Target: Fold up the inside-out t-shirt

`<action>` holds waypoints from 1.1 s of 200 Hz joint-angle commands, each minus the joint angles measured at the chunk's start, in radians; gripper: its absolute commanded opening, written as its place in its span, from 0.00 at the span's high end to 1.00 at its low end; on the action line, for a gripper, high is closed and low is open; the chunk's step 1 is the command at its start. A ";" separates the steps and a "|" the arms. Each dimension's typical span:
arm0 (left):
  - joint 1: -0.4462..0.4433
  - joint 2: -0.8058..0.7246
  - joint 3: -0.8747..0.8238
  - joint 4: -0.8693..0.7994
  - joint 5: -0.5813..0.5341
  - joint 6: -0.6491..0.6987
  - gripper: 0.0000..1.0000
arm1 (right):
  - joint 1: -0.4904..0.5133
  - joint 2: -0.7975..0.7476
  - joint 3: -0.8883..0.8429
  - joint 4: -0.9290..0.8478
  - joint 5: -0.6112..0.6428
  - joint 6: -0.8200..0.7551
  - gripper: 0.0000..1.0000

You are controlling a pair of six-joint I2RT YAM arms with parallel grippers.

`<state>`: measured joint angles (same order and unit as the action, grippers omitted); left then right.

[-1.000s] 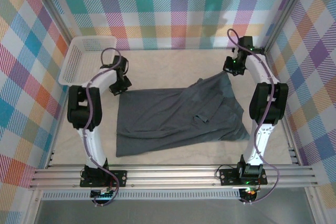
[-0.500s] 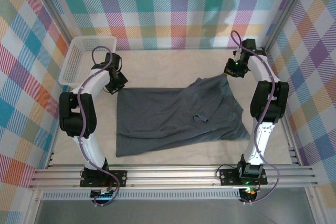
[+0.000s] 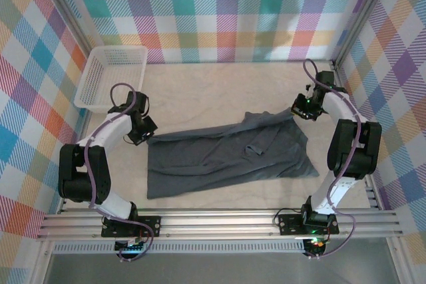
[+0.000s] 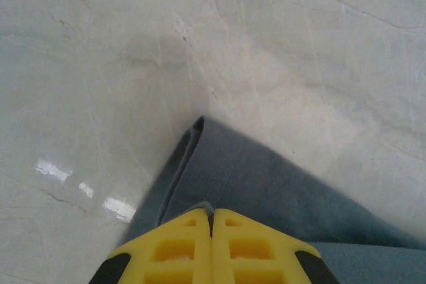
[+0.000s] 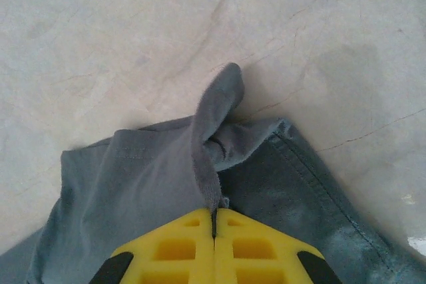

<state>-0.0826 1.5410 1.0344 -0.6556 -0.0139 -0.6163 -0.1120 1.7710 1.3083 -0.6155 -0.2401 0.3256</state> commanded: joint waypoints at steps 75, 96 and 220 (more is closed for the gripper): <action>0.015 -0.329 -0.458 0.183 0.083 0.020 0.95 | -0.017 -0.238 -0.479 0.169 0.119 0.155 0.76; 0.015 -0.364 -0.463 0.197 0.085 0.024 0.63 | -0.017 -0.244 -0.432 0.110 0.085 0.128 0.67; 0.010 -0.420 -0.313 0.182 0.145 0.077 0.44 | 0.035 -0.010 -0.109 0.119 0.001 0.118 0.56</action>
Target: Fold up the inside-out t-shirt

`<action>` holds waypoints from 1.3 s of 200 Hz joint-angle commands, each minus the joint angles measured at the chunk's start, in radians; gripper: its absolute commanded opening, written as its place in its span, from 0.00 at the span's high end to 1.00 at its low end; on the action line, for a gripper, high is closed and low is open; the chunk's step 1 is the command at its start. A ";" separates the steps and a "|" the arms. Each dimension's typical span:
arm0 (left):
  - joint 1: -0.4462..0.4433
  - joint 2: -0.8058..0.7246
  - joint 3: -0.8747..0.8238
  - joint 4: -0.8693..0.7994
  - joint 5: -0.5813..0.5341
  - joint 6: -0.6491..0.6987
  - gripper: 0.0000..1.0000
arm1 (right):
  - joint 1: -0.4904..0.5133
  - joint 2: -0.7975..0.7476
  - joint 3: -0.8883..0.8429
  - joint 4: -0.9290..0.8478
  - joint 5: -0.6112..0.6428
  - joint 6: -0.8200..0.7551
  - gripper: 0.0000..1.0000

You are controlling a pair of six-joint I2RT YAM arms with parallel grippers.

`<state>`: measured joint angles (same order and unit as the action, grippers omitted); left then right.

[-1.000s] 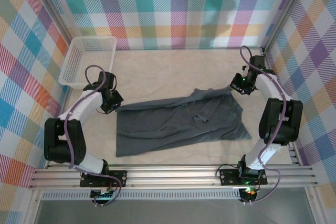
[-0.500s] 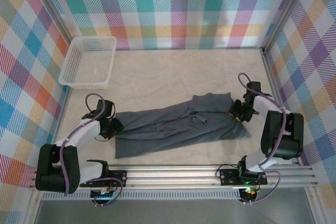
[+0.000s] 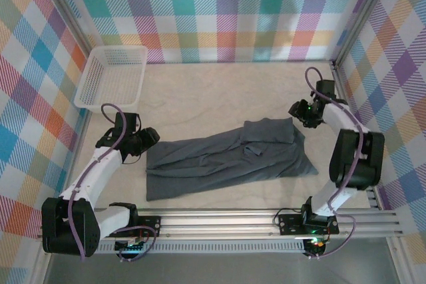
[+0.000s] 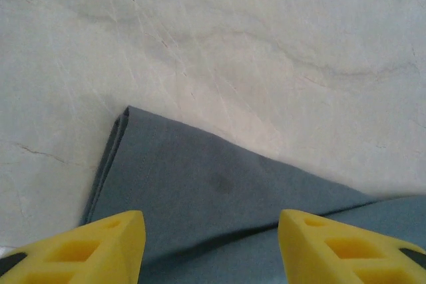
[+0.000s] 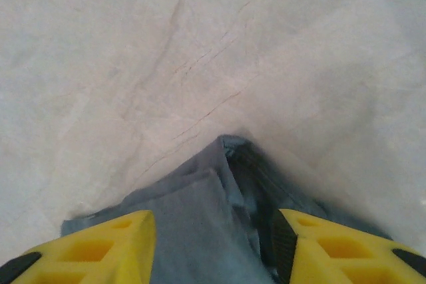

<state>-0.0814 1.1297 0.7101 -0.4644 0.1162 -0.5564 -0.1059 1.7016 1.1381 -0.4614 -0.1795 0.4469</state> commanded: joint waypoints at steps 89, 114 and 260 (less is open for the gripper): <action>0.008 0.056 0.022 -0.034 -0.038 0.016 0.44 | 0.038 -0.273 -0.122 -0.051 0.003 0.001 1.00; 0.008 0.075 0.023 -0.007 -0.038 0.016 0.44 | 0.037 -0.716 -0.463 0.005 0.052 0.093 1.00; -0.167 -0.014 -0.013 0.237 0.201 0.065 0.33 | 0.176 -0.095 -0.085 -0.039 -0.183 -0.076 0.34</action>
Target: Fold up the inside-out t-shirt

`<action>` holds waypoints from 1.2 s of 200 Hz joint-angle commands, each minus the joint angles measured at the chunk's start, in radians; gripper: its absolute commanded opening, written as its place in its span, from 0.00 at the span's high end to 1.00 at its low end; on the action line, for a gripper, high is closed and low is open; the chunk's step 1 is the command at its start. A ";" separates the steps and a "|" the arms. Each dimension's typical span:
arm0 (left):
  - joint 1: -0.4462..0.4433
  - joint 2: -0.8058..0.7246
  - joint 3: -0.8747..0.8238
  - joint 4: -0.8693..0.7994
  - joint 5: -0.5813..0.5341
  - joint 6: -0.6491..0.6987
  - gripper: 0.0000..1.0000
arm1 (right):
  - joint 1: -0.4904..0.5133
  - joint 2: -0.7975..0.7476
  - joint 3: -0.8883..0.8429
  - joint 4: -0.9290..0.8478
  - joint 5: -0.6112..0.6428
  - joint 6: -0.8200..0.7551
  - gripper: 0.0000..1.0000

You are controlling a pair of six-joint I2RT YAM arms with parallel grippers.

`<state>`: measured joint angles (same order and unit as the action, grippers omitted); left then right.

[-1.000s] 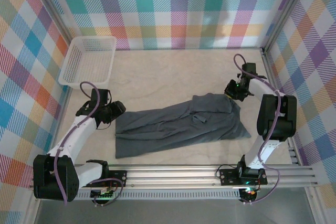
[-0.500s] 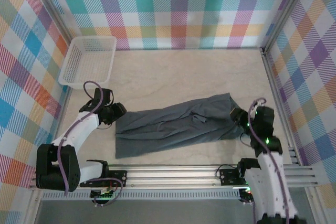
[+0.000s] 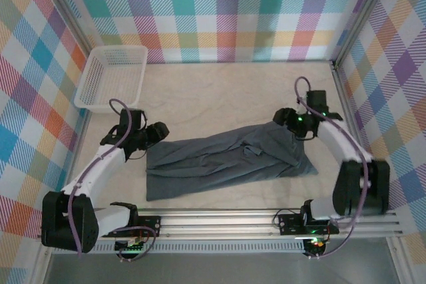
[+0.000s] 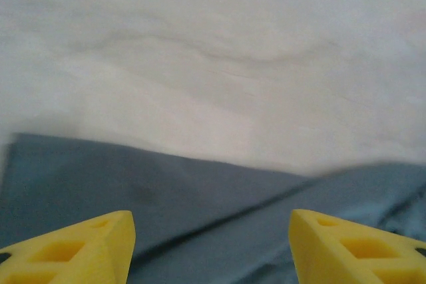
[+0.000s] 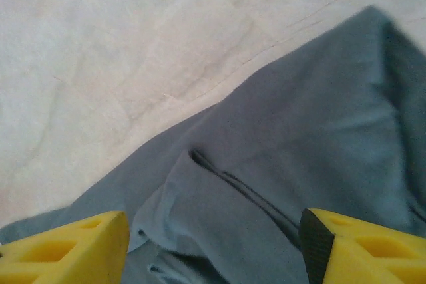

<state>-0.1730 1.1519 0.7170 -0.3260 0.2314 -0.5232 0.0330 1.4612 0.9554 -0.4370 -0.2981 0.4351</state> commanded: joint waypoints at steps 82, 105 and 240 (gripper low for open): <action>-0.145 -0.029 -0.016 0.058 0.010 0.048 0.29 | 0.152 0.373 0.222 -0.038 -0.075 -0.038 0.52; -0.145 -0.024 -0.022 0.064 -0.002 0.049 0.29 | 0.154 0.360 0.208 -0.075 -0.079 -0.041 0.76; -0.153 0.082 0.025 0.076 -0.026 0.045 0.30 | 0.331 -0.435 -0.182 -0.254 0.062 0.070 0.53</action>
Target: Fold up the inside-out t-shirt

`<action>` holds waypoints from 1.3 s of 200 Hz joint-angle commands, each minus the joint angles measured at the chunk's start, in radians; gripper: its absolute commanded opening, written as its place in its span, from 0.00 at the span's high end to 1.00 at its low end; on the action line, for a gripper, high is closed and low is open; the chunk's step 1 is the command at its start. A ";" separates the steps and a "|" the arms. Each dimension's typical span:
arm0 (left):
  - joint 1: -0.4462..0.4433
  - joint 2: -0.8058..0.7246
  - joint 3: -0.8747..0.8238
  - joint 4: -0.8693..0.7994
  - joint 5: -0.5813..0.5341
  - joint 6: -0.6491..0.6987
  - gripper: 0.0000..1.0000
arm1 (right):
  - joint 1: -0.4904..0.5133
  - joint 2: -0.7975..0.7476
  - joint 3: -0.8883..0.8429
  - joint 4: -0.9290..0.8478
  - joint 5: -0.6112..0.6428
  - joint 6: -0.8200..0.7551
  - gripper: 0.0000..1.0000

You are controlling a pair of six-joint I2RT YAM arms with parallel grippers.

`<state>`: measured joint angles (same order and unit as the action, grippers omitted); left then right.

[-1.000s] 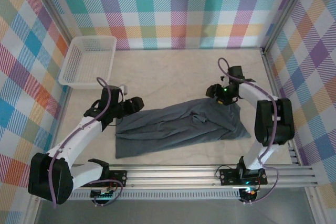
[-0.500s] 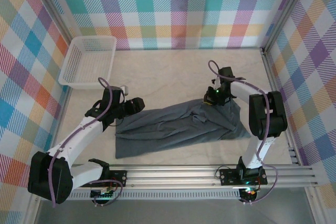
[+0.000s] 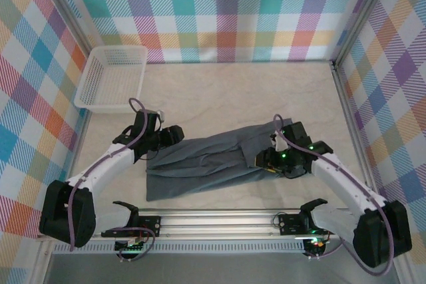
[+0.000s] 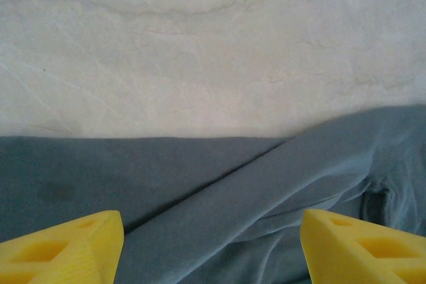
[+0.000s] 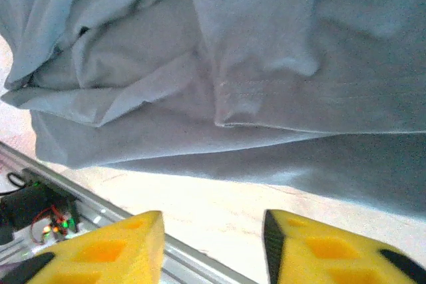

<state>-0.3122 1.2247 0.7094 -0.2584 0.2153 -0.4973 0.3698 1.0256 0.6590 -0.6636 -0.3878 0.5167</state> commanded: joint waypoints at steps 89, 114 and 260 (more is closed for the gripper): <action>-0.086 -0.007 0.055 -0.212 -0.137 -0.030 1.00 | -0.097 0.530 0.277 -0.003 0.507 -0.084 0.94; -0.089 0.016 0.045 -0.181 -0.130 -0.041 1.00 | -0.095 0.503 0.204 0.000 0.358 -0.088 0.96; -0.182 0.307 0.175 -0.349 -0.322 -0.238 1.00 | -0.097 0.404 0.202 -0.037 0.487 0.017 0.89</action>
<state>-0.4862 1.4563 0.8509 -0.5262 -0.0486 -0.6586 0.2752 1.3464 0.8379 -0.7090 0.0284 0.5831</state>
